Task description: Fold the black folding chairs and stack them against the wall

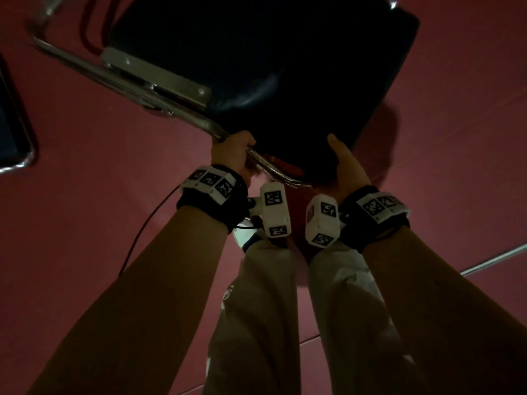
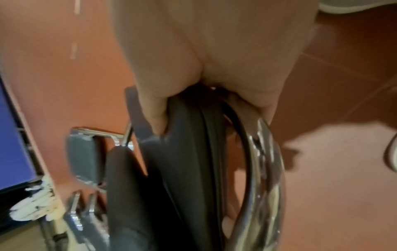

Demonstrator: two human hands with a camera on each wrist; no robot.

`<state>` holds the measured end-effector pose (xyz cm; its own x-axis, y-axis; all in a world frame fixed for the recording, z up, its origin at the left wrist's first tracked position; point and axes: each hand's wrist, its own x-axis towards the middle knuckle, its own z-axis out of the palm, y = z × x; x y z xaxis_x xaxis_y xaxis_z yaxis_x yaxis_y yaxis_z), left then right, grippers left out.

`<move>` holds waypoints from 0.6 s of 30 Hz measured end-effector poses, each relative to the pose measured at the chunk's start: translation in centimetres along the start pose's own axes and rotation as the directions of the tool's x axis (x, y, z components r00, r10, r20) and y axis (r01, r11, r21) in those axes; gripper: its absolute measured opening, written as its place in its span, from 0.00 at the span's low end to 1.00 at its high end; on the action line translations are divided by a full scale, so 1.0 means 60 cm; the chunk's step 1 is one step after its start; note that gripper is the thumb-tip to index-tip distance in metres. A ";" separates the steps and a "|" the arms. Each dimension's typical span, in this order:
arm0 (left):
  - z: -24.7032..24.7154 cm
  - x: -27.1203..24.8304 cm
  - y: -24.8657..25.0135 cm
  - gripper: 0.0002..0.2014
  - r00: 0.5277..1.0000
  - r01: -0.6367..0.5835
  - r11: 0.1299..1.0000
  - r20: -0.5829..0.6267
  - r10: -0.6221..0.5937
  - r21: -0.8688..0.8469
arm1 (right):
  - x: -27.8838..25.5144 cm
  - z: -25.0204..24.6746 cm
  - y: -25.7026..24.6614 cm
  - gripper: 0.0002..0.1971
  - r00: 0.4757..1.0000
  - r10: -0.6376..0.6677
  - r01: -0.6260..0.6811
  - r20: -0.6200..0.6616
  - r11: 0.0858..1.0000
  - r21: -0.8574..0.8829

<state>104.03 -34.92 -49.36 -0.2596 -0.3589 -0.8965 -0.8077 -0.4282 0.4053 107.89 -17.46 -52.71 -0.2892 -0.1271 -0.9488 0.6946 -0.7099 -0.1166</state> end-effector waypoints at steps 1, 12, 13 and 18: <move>-0.003 0.017 -0.015 0.10 1.000 0.004 1.000 -0.006 -0.004 -0.003 | 0.016 -0.007 0.010 0.26 1.000 0.003 -0.003 -0.018 1.000 -0.005; -0.039 0.144 -0.148 0.16 0.996 -0.072 0.995 -0.041 0.076 0.076 | 0.158 -0.092 0.127 0.29 0.974 0.215 -0.207 -0.078 0.973 0.102; -0.044 0.153 -0.155 0.19 0.996 -0.075 0.995 -0.046 0.078 0.071 | 0.166 -0.095 0.134 0.29 0.972 0.223 -0.212 -0.074 0.968 0.132; -0.062 0.196 -0.197 0.22 0.997 -0.043 0.998 -0.061 0.045 0.038 | 0.213 -0.116 0.154 0.26 0.957 0.225 -0.205 -0.185 0.971 0.122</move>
<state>112.51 -37.14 -64.01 -0.2628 -0.4281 -0.8647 -0.8151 -0.3810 0.4363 115.18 -20.81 -67.94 0.0013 -0.1532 -0.9882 0.6532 -0.7481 0.1168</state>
